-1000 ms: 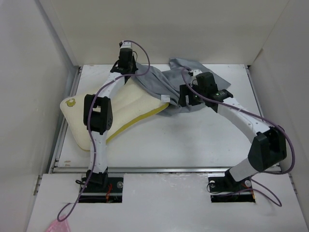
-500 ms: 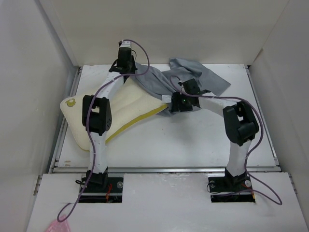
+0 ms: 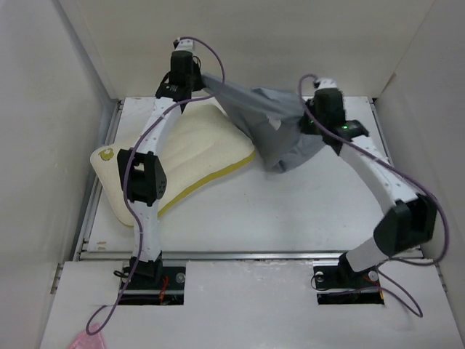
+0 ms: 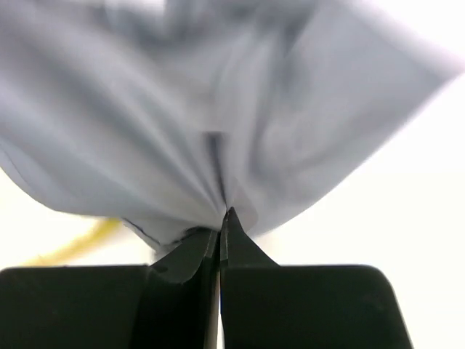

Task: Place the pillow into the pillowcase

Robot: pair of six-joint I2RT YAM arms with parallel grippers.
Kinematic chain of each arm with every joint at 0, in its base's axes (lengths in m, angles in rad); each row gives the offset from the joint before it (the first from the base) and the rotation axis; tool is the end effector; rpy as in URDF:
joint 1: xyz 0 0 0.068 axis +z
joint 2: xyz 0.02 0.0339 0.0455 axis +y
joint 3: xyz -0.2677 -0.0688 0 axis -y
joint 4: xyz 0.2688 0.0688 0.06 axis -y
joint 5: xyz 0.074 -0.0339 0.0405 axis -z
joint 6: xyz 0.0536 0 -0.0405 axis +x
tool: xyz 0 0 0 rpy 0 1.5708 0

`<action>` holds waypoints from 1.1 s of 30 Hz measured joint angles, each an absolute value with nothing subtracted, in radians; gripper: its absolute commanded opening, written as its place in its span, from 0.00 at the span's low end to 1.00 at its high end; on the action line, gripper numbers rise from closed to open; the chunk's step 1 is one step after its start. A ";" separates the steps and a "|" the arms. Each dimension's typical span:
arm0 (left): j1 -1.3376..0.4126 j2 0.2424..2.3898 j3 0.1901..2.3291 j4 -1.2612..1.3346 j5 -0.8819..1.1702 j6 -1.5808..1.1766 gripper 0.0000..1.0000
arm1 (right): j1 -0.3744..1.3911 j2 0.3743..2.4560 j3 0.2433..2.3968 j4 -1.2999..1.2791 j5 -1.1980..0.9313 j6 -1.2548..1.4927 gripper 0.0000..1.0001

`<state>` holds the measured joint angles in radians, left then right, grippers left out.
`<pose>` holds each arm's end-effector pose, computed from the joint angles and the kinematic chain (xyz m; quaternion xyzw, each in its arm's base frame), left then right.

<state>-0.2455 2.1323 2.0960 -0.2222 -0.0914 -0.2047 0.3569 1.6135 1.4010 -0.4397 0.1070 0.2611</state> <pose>0.5410 -0.1305 0.3577 -0.0117 0.7919 -0.1007 0.6021 0.3843 0.1372 0.3057 -0.0192 0.8952 0.0890 0.4363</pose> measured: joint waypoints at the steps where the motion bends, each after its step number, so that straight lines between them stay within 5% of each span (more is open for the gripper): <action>1: -0.244 2.132 2.131 -0.234 -0.073 -0.211 0.00 | 0.334 1.548 1.430 -0.464 0.154 0.249 0.00; 5: -0.246 2.132 2.284 -0.252 0.039 -0.258 0.00 | 0.295 1.398 1.663 -0.502 0.299 0.179 0.00; 14: -0.265 1.995 2.387 -0.130 0.311 -0.364 0.00 | 0.314 1.477 2.269 -0.543 0.547 -0.034 0.00; 27: -0.286 1.663 2.012 -0.119 0.327 -0.297 0.00 | 0.301 1.059 1.717 -0.678 0.304 -0.058 0.00; 33: -0.327 1.930 2.287 -0.219 0.312 -0.294 0.00 | 0.295 1.268 1.840 -0.697 0.371 -0.024 0.00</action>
<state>-0.3271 1.9305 2.2868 -0.2188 0.3122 -0.2943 0.2951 1.2678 1.8397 -0.6971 0.3710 -0.0238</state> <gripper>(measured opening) 0.009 0.012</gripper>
